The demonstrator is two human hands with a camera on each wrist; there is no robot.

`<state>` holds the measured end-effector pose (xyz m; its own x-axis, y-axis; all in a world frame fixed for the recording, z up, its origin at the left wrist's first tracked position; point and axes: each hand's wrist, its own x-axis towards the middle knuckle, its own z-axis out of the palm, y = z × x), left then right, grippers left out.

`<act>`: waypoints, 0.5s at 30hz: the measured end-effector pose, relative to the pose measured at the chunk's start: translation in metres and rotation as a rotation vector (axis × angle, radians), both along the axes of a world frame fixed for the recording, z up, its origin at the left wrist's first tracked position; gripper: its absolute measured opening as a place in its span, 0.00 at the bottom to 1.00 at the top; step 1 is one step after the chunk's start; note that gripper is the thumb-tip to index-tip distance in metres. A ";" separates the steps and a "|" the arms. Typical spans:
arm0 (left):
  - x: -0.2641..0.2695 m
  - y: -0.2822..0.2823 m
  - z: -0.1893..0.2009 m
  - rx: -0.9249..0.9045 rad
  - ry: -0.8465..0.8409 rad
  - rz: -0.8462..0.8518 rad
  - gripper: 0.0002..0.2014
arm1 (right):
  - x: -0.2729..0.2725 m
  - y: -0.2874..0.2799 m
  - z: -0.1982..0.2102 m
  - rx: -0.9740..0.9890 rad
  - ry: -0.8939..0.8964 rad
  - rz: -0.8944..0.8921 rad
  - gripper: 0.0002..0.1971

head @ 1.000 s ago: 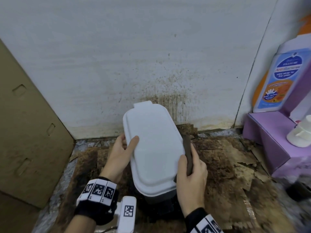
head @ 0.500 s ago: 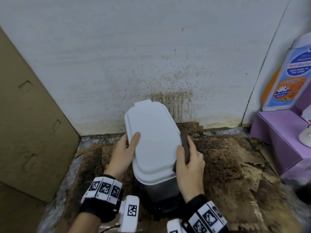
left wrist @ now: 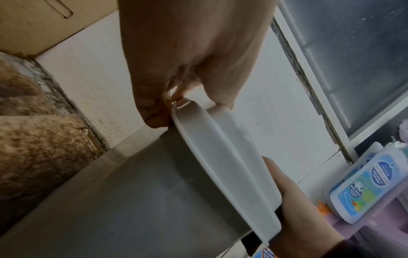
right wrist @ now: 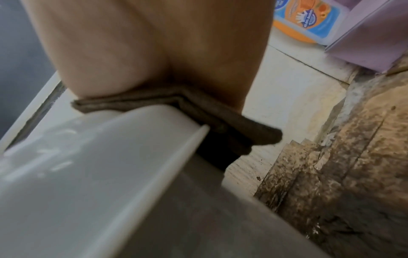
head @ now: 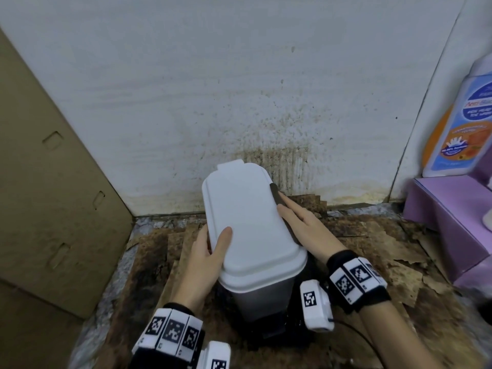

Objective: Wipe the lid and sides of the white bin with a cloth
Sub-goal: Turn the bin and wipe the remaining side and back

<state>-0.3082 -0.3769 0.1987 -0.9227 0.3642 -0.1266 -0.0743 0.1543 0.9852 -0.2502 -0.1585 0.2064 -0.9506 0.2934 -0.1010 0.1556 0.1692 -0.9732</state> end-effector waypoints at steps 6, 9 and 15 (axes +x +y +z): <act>-0.002 0.002 -0.002 0.022 -0.013 0.012 0.25 | 0.007 -0.006 -0.008 -0.005 0.023 -0.035 0.24; -0.002 0.002 -0.003 0.038 -0.024 0.023 0.22 | 0.015 -0.016 -0.025 0.048 0.042 -0.098 0.27; -0.006 0.001 0.003 0.052 0.004 -0.108 0.20 | 0.033 -0.038 -0.032 0.030 0.106 -0.327 0.31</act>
